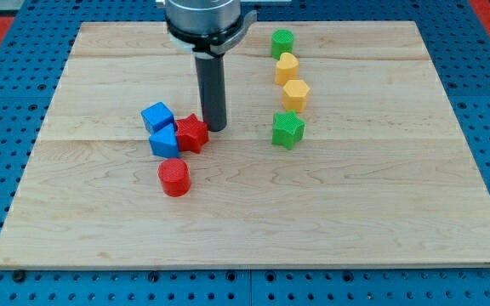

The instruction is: Move the red star below the green star

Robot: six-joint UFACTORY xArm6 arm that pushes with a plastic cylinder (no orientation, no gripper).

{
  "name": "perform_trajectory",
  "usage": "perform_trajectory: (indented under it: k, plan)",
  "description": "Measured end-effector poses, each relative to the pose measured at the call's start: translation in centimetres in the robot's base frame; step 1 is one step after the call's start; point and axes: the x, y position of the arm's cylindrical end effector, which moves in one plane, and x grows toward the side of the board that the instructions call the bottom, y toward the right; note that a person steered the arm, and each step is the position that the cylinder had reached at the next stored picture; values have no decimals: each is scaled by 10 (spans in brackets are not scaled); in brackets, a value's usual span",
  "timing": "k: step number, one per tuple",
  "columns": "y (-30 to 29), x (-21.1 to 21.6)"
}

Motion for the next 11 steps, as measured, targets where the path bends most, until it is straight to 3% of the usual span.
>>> perform_trajectory:
  k: [2,5,7,8,9,11]
  plan:
    - [-53,-20]
    - [-81,23]
    - [3,38]
    - [-39,38]
    - [-25,66]
    - [97,75]
